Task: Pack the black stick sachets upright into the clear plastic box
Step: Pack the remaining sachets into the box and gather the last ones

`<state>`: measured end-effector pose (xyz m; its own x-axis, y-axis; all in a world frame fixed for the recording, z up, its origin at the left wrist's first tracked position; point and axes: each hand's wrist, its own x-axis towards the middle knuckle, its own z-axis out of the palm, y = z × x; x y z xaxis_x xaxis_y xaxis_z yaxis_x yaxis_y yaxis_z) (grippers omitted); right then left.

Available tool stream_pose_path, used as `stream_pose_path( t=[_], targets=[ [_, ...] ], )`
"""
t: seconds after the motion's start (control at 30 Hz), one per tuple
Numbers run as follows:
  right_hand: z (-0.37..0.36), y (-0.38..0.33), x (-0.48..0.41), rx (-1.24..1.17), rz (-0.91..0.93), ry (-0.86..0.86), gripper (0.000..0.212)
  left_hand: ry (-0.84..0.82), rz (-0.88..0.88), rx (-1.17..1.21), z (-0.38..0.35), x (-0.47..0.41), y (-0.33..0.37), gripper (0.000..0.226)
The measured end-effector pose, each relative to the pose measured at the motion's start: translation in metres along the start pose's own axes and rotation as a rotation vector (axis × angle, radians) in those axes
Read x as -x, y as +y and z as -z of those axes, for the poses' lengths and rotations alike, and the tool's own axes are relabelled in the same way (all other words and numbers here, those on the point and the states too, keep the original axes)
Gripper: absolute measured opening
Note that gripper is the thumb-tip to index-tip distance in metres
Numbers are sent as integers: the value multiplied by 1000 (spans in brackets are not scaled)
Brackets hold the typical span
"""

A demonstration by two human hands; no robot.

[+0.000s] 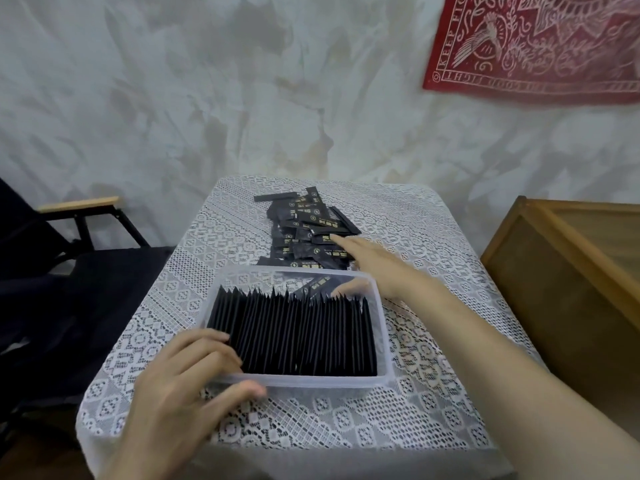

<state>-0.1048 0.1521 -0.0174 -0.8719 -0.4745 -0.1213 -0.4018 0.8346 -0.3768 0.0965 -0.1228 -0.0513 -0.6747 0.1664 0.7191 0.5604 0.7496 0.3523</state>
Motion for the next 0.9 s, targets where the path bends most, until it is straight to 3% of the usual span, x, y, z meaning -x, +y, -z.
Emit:
stream_pose_path(
  t=[0.1, 0.23, 0.37, 0.4, 0.57, 0.63, 0.73, 0.9],
  targets=[
    [2, 1, -21, 110, 30, -67, 115, 14, -14, 2, -3, -1, -6, 42],
    [4, -3, -31, 153, 51, -46, 100, 24, -20, 7, -6, -4, -12, 46],
    [-4, 0, -35, 4, 52, 54, 28, 25, -34, 10, -6, -5, -13, 47],
    [-4, 1, -34, -29, 46, 72, 23, 22, -34, 6, -6, -5, -12, 47],
    [-2, 4, -31, -120, 54, 21, 21, 22, -12, 11, -3, -2, -9, 46],
    [-2, 2, -34, -100, 85, -53, 33, 26, -7, 22, -3, -1, -9, 45],
    [-1, -3, -34, -122, 125, -124, 14, 22, -6, 30, -2, 1, -10, 45],
    [2, -8, -31, -154, 103, -130, 17, 24, -16, 26, -3, 2, -11, 47]
  ],
)
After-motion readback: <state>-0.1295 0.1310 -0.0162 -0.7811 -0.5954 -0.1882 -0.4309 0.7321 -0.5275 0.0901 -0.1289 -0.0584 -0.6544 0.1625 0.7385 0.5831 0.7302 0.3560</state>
